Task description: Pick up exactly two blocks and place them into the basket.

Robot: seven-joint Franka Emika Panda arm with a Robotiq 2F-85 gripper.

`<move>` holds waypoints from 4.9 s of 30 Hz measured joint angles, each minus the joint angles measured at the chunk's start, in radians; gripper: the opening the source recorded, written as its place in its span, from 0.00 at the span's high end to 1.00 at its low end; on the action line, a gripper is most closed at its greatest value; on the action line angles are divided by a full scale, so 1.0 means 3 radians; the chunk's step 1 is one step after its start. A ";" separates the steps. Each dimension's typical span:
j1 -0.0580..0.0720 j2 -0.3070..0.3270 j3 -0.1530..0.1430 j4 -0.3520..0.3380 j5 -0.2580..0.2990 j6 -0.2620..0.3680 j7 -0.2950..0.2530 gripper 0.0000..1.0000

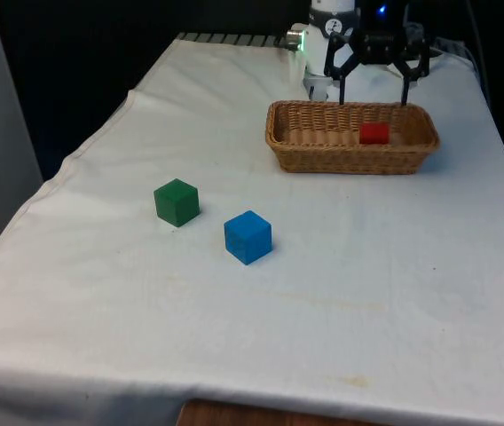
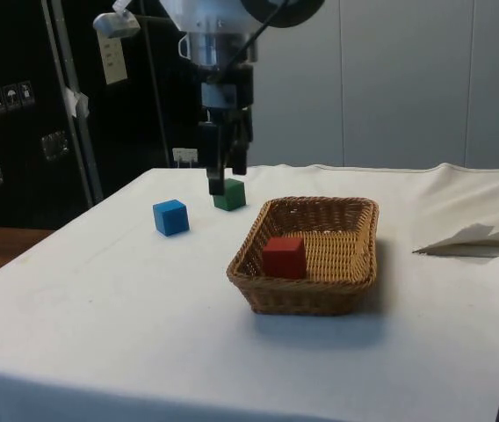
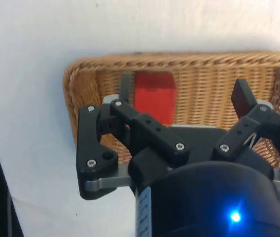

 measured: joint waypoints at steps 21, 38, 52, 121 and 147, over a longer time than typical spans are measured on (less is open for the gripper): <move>-0.0033 0.0727 -0.0283 0.0820 0.0057 -0.0113 -0.0353 0.00; -0.0080 0.1227 -0.0527 0.1360 0.0300 -0.0127 -0.0753 0.00; -0.0127 0.1607 -0.0617 0.1837 0.0637 -0.0193 -0.1033 0.00; -0.0323 0.2440 -0.1200 0.2727 0.1900 -0.0743 -0.1757 0.00; -0.0300 0.2423 -0.1210 0.2603 0.2060 -0.0770 -0.1360 0.00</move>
